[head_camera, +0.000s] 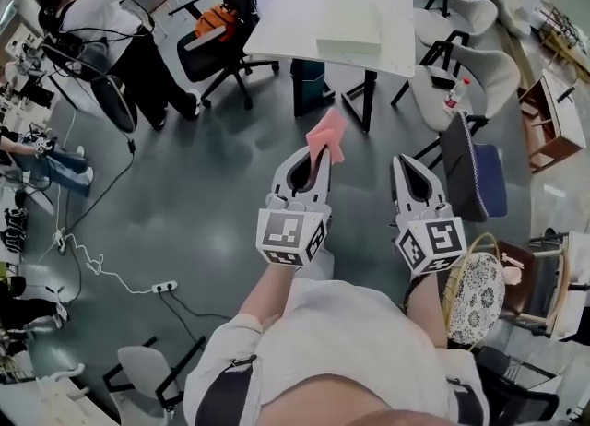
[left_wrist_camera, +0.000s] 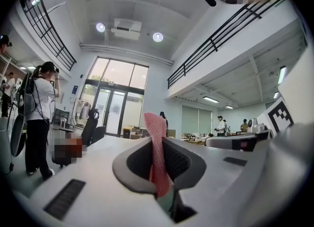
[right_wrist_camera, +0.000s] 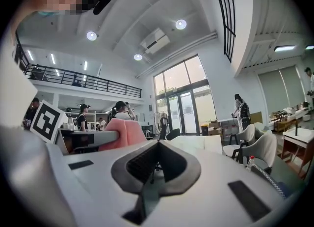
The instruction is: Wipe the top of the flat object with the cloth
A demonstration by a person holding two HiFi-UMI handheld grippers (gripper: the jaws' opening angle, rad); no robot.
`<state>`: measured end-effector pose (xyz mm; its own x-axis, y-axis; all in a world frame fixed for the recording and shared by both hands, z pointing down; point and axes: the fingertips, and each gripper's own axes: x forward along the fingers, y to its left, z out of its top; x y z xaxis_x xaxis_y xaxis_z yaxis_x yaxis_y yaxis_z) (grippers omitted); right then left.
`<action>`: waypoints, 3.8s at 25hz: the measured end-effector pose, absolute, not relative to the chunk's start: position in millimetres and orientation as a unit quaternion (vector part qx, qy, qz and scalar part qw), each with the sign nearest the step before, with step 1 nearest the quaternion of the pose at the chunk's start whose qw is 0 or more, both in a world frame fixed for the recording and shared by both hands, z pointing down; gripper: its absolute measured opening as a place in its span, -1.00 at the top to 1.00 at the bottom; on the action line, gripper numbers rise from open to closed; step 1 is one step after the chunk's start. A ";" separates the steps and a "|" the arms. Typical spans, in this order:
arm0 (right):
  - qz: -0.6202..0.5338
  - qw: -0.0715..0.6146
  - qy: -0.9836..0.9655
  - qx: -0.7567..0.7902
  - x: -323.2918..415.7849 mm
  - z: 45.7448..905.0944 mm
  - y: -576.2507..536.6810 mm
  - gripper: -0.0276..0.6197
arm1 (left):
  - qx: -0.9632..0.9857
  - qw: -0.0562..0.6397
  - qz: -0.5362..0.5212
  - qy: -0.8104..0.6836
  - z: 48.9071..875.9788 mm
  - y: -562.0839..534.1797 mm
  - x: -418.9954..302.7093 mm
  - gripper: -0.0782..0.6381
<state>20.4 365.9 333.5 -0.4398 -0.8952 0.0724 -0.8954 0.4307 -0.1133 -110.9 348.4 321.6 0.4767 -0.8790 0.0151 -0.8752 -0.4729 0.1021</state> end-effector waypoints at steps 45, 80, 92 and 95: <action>0.057 -0.016 -0.850 0.524 32.2 327.0 81.9 0.88 | 0.851 0.051 -0.024 -0.522 322.9 68.6 -103.2 0.68; 0.089 -0.033 -0.871 0.482 100.8 347.4 -51.2 0.88 | 0.812 0.063 0.011 -0.580 334.0 -55.8 -49.9 0.68; 0.090 -0.020 -0.858 0.505 82.3 346.6 -125.6 0.88 | 0.821 0.100 0.019 -0.562 345.0 -137.9 -73.3 0.68; 0.092 -0.015 -0.853 0.513 75.7 347.3 -144.6 0.89 | 0.824 0.099 0.031 -0.557 347.0 -161.4 -78.6 0.68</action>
<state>75.7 -144.6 347.3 -0.4737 -0.8780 0.0683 -0.8726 0.4574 -0.1716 -78.6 -161.4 347.0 0.3787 -0.9113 0.1614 -0.9237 -0.3610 0.1286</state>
